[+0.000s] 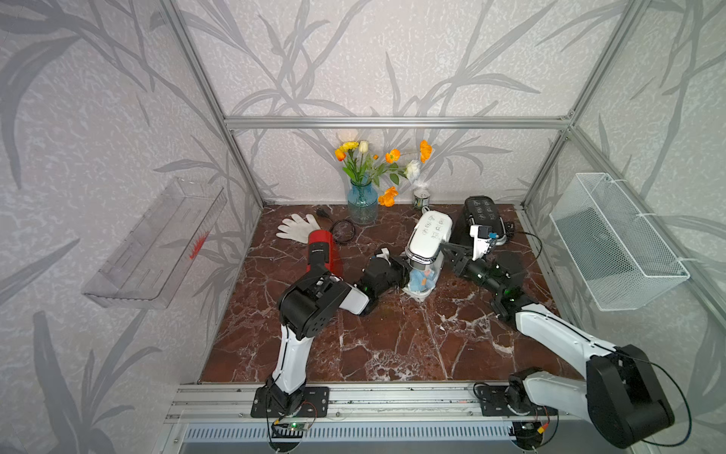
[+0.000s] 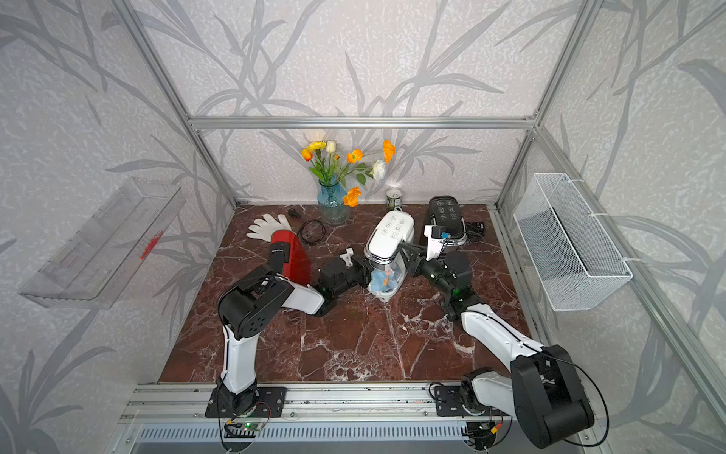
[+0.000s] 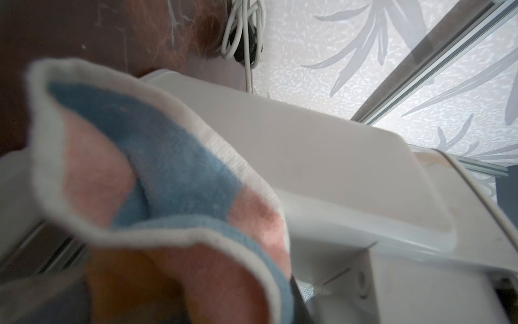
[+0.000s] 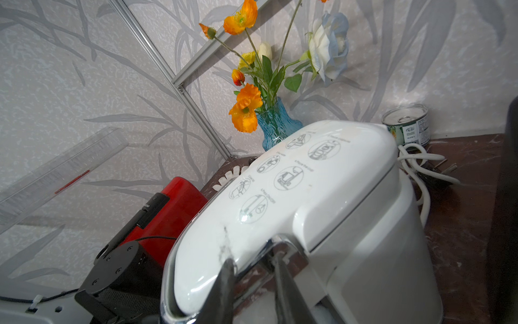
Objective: Wipe the surface of a coffee machine
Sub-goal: Wipe the dirt from the surface of the coffee machine.
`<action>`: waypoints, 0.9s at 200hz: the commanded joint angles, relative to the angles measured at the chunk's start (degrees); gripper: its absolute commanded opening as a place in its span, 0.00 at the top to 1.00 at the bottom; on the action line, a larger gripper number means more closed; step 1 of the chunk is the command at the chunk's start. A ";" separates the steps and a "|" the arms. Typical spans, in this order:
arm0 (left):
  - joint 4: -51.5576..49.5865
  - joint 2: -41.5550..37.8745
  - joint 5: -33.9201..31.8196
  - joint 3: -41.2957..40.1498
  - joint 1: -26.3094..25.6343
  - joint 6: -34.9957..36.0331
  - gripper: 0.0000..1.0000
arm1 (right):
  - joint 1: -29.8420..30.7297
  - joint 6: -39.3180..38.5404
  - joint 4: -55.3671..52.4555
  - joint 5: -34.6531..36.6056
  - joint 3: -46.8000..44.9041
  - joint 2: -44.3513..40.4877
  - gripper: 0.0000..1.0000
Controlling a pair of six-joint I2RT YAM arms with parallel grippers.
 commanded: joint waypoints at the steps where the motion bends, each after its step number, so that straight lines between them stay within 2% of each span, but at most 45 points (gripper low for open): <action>1: 5.83 -2.41 -2.64 -1.38 0.69 -0.07 1.00 | 0.46 -1.91 -13.32 -0.49 -3.08 1.98 0.74; 57: 10.09 -1.67 -3.11 -1.64 2.69 -1.74 1.00 | 0.45 -2.28 -13.78 -0.23 -3.12 1.37 0.74; 126: 8.38 -7.21 -1.98 -3.38 7.59 1.15 1.00 | 0.54 -2.32 -13.78 -0.23 -3.08 1.62 0.74; 180: 7.72 -6.99 0.74 -0.89 9.04 1.68 1.00 | 0.50 -2.45 -13.85 -0.23 -3.01 1.81 0.74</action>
